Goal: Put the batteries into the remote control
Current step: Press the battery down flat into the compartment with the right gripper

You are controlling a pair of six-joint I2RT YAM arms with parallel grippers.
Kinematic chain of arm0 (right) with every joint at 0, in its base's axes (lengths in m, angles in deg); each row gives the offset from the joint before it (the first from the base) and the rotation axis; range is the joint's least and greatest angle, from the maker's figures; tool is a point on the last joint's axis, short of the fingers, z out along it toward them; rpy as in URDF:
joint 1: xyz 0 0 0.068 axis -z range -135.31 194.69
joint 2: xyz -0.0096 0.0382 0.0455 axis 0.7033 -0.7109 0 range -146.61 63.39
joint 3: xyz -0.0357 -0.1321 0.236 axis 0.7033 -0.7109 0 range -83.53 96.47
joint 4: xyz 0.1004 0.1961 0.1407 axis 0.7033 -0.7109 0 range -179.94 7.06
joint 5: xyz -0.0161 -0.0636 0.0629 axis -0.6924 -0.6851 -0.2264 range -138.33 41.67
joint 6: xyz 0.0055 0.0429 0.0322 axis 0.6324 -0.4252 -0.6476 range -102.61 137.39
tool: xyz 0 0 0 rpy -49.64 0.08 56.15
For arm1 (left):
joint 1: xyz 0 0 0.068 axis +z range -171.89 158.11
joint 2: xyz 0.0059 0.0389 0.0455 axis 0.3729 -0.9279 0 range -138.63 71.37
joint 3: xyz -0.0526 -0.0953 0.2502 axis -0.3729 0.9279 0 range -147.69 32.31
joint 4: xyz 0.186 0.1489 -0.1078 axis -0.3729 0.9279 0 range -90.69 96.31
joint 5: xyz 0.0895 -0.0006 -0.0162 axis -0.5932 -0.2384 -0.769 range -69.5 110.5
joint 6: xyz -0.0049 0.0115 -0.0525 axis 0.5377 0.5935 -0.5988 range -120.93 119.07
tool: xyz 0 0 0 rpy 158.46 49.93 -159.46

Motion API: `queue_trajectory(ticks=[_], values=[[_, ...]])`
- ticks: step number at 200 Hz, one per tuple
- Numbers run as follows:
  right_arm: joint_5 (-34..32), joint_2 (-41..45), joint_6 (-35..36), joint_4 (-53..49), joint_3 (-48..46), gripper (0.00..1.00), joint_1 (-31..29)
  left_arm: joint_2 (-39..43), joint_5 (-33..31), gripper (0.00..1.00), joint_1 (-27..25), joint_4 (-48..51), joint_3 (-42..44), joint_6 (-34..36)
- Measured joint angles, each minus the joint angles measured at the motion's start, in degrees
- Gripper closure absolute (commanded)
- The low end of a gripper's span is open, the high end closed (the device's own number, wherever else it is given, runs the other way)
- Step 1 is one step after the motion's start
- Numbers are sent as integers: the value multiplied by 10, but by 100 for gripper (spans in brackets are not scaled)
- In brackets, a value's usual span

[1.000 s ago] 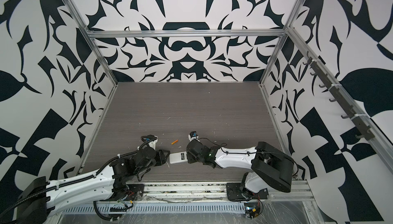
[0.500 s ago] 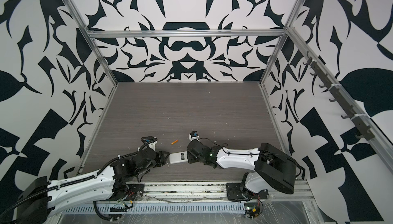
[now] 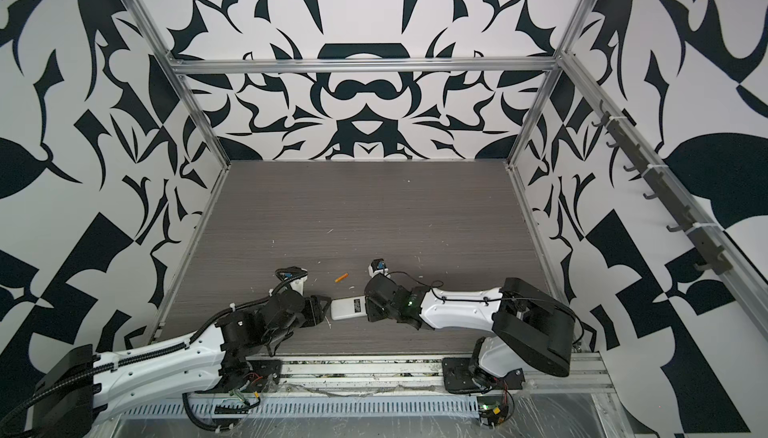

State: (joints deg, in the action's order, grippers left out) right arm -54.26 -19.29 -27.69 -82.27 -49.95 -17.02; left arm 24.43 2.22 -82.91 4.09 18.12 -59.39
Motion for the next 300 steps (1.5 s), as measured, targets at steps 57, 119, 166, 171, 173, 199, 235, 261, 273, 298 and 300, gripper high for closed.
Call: queue_trajectory(ticks=[57, 119, 166, 171, 173, 199, 235, 261, 273, 298, 300], values=[[7, -3, -1, 2, 1, 76, 0, 8, -2, 50, 0, -5, 9, 0], [10, -13, 0, 0, 10, 76, 0, 8, -4, 50, 0, -6, 11, 0], [17, -22, 2, 0, 19, 76, -1, 8, -4, 50, 0, -7, 11, 0], [17, -22, 2, 0, 19, 76, -1, 8, -4, 50, 0, -7, 11, 0], [18, -22, 2, 0, 19, 76, -1, 8, -4, 50, 0, -7, 11, 0], [21, -23, 2, 3, 19, 76, -3, 8, -4, 50, 0, -7, 14, 0], [25, -29, 4, 2, 26, 76, -3, 8, -5, 50, 0, -7, 15, -1], [27, -33, 5, 1, 29, 76, -3, 9, -5, 50, 0, -7, 16, -3], [27, -34, 7, -2, 31, 75, -3, 15, -5, 50, 0, -4, 17, -6], [27, -37, 13, -9, 38, 78, -4, 40, -2, 49, 0, 15, 17, -15], [27, -37, 14, -9, 38, 79, -4, 41, -2, 49, 0, 17, 17, -16]])
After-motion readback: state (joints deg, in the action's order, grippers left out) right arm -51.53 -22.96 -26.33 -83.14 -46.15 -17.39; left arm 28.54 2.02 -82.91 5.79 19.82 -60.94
